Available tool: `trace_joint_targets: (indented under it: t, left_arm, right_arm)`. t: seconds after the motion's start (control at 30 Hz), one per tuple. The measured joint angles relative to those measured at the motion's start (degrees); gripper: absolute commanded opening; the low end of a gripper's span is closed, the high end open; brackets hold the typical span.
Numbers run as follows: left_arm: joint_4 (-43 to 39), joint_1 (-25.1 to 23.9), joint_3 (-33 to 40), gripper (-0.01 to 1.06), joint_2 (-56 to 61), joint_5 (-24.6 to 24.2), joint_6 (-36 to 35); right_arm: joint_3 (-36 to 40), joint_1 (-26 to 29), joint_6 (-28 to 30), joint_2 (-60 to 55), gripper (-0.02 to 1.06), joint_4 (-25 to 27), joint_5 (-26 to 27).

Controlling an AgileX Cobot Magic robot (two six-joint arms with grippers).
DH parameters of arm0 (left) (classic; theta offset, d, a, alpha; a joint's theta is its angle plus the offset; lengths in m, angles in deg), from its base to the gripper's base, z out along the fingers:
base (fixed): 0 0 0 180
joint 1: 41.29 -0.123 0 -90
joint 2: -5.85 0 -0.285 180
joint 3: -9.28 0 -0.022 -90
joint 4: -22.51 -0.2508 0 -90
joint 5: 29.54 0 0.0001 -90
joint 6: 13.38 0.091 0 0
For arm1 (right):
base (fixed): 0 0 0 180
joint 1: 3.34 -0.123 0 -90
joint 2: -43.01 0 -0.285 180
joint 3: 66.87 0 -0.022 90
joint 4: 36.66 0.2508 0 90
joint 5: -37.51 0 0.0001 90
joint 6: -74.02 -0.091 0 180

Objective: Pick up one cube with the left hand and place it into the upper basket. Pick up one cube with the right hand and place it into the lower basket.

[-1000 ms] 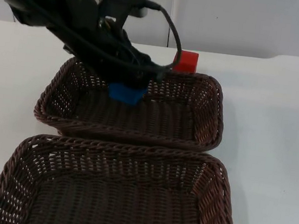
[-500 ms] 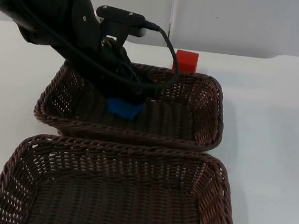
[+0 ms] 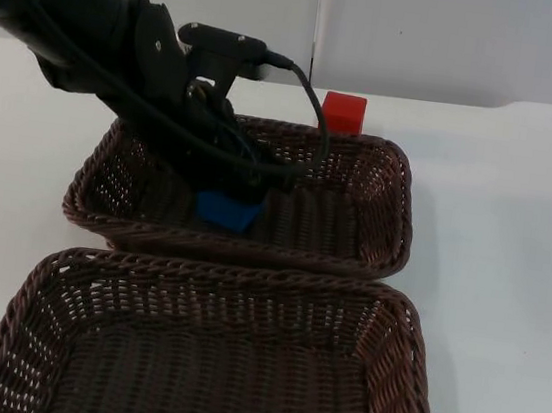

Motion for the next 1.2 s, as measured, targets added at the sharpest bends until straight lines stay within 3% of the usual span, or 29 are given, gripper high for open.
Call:
trace_joint_targets:
  t: [0.07, 0.13, 0.17, 0.2, 0.3, 0.33, 0.4, 0.43, 0.8, 1.2]
  left_arm:
    - [0.00, 0.00, 0.13, 0.04, -0.11, -0.02, -0.35]
    - [0.00, 0.00, 0.13, 0.20, -0.11, -0.02, -0.38]
    - [0.00, 0.00, 0.13, 0.34, -0.11, -0.02, -0.38]
    - [0.00, 0.00, 0.13, 0.34, -0.11, -0.02, -0.49]
    - [0.00, 0.00, 0.13, 0.72, -0.11, -0.02, -0.61]
    - [0.00, 0.00, 0.13, 0.72, -0.11, -0.32, -0.61]
    - [0.00, 0.00, 0.13, 1.02, 0.01, -1.41, -0.61]
    - [0.00, 0.00, 0.13, 1.05, 0.58, -1.95, -0.61]
    - [0.00, 0.00, 0.25, 1.05, 12.92, -5.66, -0.61]
    - [-1.97, 0.00, 0.25, 1.05, 24.88, -15.35, -0.61]
  right_arm:
    - [0.00, 0.00, 0.00, 0.00, 1.05, 0.00, 0.00]
    - [0.00, 0.00, 0.00, 0.00, 1.05, 0.00, 0.00]
    - [0.00, 0.00, 0.00, 0.00, 1.05, 0.00, 0.00]
    - [0.00, 0.00, 0.00, 0.00, 1.05, 0.00, 0.00]
    - [0.00, 0.00, 0.00, 0.00, 1.05, 0.00, 0.00]
    - [0.00, 0.00, 0.00, 0.00, 1.05, 0.00, 0.00]
    - [0.00, 0.00, 0.00, 0.00, 1.05, 0.00, 0.00]
    - [0.00, 0.00, 0.00, 0.00, 1.05, 0.00, 0.00]
    - [0.00, 0.00, 0.00, 0.00, 1.05, 0.00, 0.00]
    - [0.00, 0.00, 0.00, 0.00, 1.05, 0.00, 0.00]
